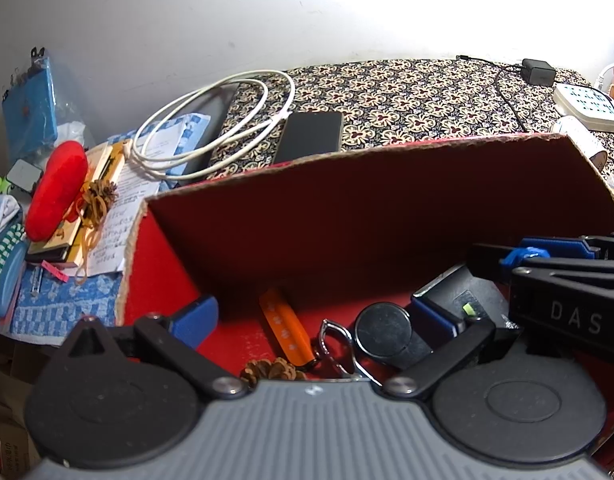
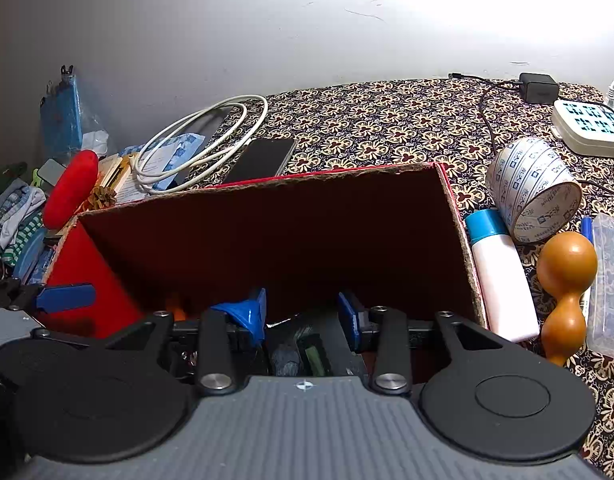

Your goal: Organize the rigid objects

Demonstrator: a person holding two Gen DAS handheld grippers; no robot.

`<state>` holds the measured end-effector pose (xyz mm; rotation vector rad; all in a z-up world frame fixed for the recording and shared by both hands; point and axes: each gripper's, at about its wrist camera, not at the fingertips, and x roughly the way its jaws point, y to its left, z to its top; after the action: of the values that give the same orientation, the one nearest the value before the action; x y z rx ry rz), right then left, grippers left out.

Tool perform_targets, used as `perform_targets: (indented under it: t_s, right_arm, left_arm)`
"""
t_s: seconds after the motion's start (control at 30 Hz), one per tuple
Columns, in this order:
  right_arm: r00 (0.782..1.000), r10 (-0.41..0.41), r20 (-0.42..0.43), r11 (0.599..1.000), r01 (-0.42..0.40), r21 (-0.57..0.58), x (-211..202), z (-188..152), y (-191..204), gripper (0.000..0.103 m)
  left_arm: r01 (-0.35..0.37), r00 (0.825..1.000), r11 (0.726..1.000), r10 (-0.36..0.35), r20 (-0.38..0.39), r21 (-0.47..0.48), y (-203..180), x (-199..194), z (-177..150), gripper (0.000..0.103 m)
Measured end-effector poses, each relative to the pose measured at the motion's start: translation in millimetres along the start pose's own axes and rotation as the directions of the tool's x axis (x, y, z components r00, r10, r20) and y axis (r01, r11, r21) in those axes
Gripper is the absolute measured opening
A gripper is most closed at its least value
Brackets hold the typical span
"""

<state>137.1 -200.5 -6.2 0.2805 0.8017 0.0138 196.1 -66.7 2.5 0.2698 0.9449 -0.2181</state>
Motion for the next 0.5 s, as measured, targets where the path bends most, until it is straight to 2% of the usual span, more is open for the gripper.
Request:
perform_targets:
  t_s: [0.5]
  right_arm:
    - [1.000, 0.000, -0.001, 1.000, 0.000, 0.000, 0.0, -0.3, 0.1, 0.022]
  left_arm:
    - [0.011, 1.000, 1.000, -0.011, -0.003, 0.009, -0.6, 0.4, -0.6, 0.102]
